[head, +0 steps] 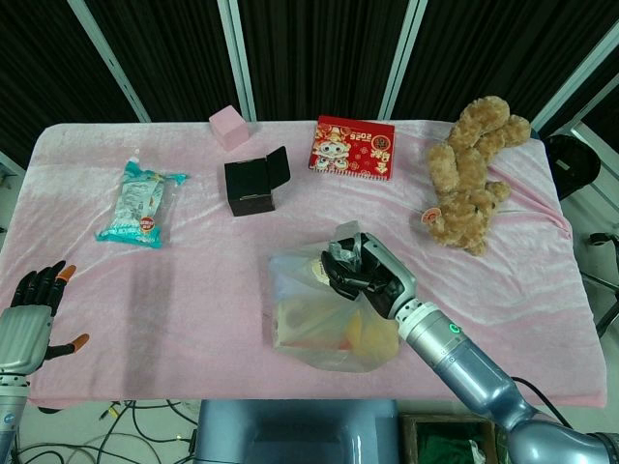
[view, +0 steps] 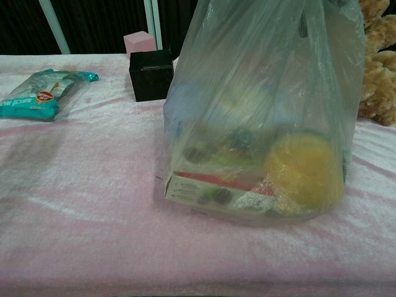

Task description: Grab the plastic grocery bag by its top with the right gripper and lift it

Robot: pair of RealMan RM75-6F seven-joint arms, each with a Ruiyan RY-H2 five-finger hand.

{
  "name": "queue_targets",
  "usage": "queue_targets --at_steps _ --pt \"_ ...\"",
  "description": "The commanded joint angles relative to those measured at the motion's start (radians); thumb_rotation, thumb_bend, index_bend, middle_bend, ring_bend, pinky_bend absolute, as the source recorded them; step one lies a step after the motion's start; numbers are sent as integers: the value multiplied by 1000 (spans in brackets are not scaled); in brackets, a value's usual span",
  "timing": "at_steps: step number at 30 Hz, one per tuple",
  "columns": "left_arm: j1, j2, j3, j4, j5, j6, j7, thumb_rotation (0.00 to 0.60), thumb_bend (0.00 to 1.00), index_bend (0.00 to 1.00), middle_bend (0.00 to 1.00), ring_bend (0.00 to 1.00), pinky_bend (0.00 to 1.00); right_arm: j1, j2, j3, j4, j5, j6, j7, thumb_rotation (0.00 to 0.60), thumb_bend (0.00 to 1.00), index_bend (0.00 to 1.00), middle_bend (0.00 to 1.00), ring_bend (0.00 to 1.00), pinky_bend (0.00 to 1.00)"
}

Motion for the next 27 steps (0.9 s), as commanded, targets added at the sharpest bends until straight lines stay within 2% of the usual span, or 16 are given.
queue_targets --at_steps 1,9,15,22,27 --pt "0 0 0 0 0 0 0 600 0 0 0 0 0 5 10 7 0 8 -1 7 600 676 968 973 963 968" --pt "0 1 0 -2 -1 0 -1 600 0 0 0 0 0 37 71 65 0 54 -6 30 600 676 968 973 963 968" --pt "0 1 0 -3 -2 -1 0 600 0 0 0 0 0 99 183 155 0 155 -6 36 600 677 968 973 963 968" --pt "2 1 1 -5 -2 2 4 600 0 0 0 0 0 205 347 251 0 350 19 31 600 677 968 973 963 968" --pt "3 1 2 -7 -2 3 6 600 0 0 0 0 0 280 454 294 0 496 49 17 600 677 968 973 963 967"
